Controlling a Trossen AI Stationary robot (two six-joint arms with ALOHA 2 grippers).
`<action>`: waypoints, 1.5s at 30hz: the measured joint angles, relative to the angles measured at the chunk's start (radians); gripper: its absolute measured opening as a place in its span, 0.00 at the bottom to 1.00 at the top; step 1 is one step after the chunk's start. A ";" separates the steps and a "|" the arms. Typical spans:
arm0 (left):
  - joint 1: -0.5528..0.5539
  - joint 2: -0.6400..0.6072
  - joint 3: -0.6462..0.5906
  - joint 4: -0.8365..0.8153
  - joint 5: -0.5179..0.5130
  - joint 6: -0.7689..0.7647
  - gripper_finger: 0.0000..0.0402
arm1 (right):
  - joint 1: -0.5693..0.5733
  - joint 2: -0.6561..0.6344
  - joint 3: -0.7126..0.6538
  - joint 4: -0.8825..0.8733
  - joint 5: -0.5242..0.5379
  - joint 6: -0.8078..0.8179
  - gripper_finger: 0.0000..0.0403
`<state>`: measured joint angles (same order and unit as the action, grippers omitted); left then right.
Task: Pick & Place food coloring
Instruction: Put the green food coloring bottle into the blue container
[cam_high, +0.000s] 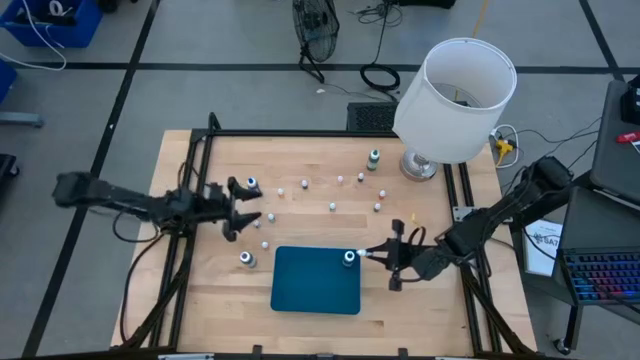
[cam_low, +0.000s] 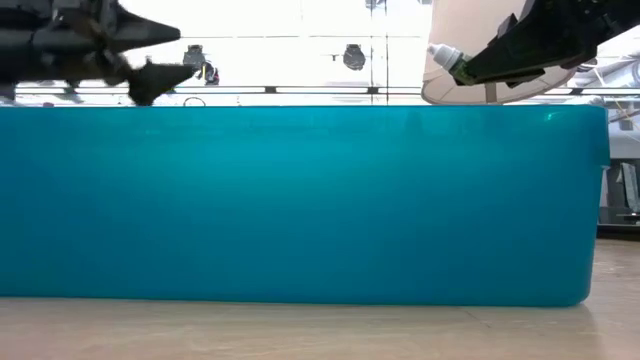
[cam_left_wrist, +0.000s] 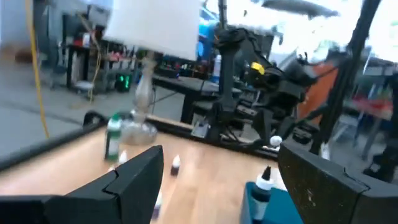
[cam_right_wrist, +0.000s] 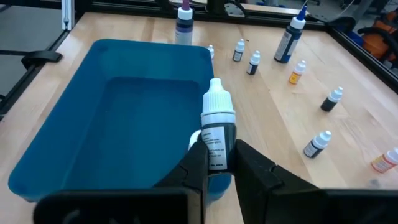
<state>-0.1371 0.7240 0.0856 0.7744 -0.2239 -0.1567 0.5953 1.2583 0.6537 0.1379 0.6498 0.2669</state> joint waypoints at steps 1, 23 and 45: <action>-0.024 0.078 0.043 0.003 -0.018 0.043 0.77 | 0.000 0.002 0.000 0.005 0.000 -0.003 0.10; -0.163 1.132 1.313 -0.807 -0.067 0.375 0.77 | 0.016 -0.001 0.000 0.054 0.003 -0.058 0.10; -0.103 1.186 1.314 -0.691 0.072 0.336 0.75 | 0.015 -0.001 0.000 0.112 0.003 -0.105 0.10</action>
<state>-0.2400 1.9103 1.3994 0.0835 -0.1516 0.1794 0.6106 1.2572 0.6540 0.2501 0.6533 0.1618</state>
